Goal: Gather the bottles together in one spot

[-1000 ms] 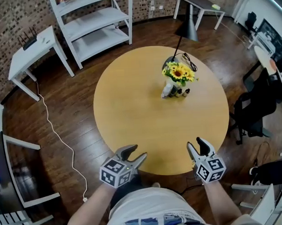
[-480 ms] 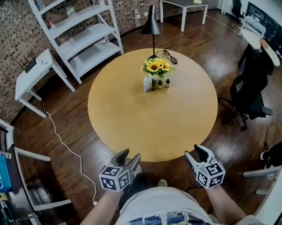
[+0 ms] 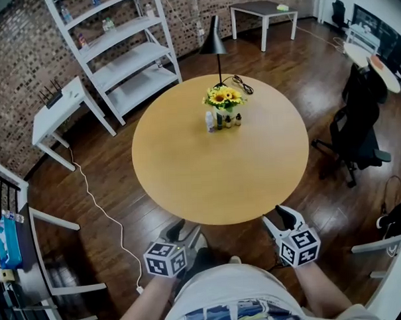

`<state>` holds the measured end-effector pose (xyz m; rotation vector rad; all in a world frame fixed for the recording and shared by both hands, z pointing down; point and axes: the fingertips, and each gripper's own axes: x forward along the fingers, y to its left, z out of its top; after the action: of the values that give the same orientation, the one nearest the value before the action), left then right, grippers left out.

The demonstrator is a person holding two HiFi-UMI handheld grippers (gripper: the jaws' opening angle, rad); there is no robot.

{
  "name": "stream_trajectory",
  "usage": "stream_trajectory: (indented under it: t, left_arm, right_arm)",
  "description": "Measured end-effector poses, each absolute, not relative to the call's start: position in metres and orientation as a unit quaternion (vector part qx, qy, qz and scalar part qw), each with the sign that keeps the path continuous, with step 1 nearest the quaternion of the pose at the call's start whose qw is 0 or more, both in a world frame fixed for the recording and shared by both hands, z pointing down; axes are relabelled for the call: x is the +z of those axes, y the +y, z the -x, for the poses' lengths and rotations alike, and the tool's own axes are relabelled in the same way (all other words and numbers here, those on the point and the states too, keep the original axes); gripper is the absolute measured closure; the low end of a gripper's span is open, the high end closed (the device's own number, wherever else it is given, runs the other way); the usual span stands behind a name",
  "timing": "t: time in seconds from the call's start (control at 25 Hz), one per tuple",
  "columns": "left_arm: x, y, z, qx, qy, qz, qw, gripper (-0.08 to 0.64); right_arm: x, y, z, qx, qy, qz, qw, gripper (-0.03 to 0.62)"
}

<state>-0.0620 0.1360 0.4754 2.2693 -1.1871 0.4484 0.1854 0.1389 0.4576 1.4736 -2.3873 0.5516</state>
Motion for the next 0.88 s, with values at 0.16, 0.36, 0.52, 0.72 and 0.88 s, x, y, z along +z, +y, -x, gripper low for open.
stream_trajectory:
  t: [0.16, 0.36, 0.52, 0.72, 0.88]
  left_arm:
    - [0.478, 0.147, 0.064, 0.170, -0.445, -0.837, 0.268, 0.345]
    - [0.476, 0.154, 0.062, 0.174, -0.449, -0.836, 0.265, 0.345]
    - [0.473, 0.153, 0.053, 0.170, -0.444, -0.840, 0.262, 0.345]
    - [0.474, 0.154, 0.044, 0.175, -0.441, -0.843, 0.254, 0.345]
    - [0.475, 0.158, 0.041, 0.178, -0.438, -0.843, 0.258, 0.345]
  right_arm:
    - [0.461, 0.150, -0.190, 0.192, -0.823, -0.514, 0.147, 0.359]
    - [0.463, 0.157, -0.190, 0.194, -0.825, -0.509, 0.152, 0.358]
    - [0.463, 0.159, -0.190, 0.192, -0.828, -0.504, 0.154, 0.359]
    - [0.464, 0.163, -0.192, 0.185, -0.830, -0.500, 0.161, 0.357]
    - [0.466, 0.166, -0.191, 0.186, -0.832, -0.496, 0.166, 0.359]
